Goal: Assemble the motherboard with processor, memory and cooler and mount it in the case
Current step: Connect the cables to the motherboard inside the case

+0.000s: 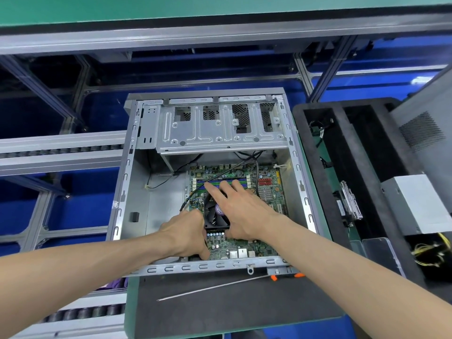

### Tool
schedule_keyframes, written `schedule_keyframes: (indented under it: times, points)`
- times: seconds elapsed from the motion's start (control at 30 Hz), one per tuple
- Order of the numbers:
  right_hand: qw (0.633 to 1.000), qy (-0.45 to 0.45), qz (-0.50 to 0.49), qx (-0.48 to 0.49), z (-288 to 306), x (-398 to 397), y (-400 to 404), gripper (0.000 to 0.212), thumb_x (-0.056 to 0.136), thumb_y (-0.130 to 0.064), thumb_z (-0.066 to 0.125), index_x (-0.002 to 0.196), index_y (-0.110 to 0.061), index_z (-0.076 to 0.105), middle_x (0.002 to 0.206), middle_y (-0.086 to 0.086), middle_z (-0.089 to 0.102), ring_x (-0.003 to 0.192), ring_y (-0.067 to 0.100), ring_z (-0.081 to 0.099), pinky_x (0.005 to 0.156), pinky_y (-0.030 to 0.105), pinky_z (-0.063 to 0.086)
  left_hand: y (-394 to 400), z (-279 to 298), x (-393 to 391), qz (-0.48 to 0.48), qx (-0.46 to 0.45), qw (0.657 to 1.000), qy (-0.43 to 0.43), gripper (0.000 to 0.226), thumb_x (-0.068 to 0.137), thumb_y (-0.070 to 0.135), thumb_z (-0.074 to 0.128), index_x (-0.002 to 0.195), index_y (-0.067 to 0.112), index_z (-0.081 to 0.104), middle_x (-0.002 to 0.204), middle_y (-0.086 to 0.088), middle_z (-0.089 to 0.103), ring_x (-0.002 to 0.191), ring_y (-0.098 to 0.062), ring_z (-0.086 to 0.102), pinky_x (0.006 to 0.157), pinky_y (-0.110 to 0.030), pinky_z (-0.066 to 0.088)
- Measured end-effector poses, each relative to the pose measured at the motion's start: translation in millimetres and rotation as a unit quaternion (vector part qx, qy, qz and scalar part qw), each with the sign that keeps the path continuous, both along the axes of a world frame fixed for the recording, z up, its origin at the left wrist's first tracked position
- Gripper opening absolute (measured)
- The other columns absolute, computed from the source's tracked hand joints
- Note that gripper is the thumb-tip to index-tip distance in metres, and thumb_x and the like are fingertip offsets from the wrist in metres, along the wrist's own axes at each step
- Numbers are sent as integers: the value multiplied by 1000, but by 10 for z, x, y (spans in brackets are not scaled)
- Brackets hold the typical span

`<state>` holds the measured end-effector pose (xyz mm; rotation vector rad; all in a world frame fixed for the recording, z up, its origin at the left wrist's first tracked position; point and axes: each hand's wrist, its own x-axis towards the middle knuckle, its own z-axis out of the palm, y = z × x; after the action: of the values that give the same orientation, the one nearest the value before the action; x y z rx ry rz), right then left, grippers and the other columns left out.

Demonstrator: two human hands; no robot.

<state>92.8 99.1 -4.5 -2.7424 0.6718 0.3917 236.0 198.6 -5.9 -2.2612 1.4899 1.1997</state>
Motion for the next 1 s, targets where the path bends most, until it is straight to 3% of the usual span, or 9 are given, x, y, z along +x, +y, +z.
schedule_keyframes:
  times: [0.17,0.3,0.47,0.6,0.73,1.0]
  points:
    - [1000,-3,-2,-2,-12,1,6,126,65,-34,88,156,-20,2,147,12,31,134,38,31,93,49,47,10,-16,0,-2,-11,1000,7,33,46,31,87,52,16,58,52,15,59,60,-8,59,54,-24,45]
    - [1000,-3,-2,-1,-3,-3,1,126,66,-34,88,157,-21,1,147,11,31,134,38,31,93,50,47,20,-15,41,-11,-5,999,40,26,53,29,86,53,19,63,38,13,49,45,-6,50,48,-20,41]
    - [1000,-2,-3,0,6,-2,-4,124,67,-32,87,157,-21,2,147,11,31,135,38,30,91,50,48,57,6,90,-45,-14,997,67,20,63,34,82,71,17,76,50,1,65,42,-6,54,50,-21,49]
    - [1000,0,-4,2,3,-4,-5,125,67,-32,87,156,-22,1,148,12,30,135,38,30,93,51,47,81,34,72,-55,-36,996,57,21,59,33,75,72,16,77,50,5,65,47,-1,53,53,-21,50]
    - [1000,-1,-5,1,-8,-3,-1,126,66,-32,87,157,-21,1,148,12,30,135,38,30,92,51,48,79,53,65,-18,-42,997,63,21,59,30,81,72,14,77,41,14,57,42,4,50,43,-11,34]
    - [1000,-2,-4,7,-13,-5,-11,125,67,-30,87,157,-21,1,149,12,29,135,39,29,94,54,46,25,66,47,11,-18,997,74,15,60,23,86,58,17,72,33,15,49,32,3,45,36,-9,29]
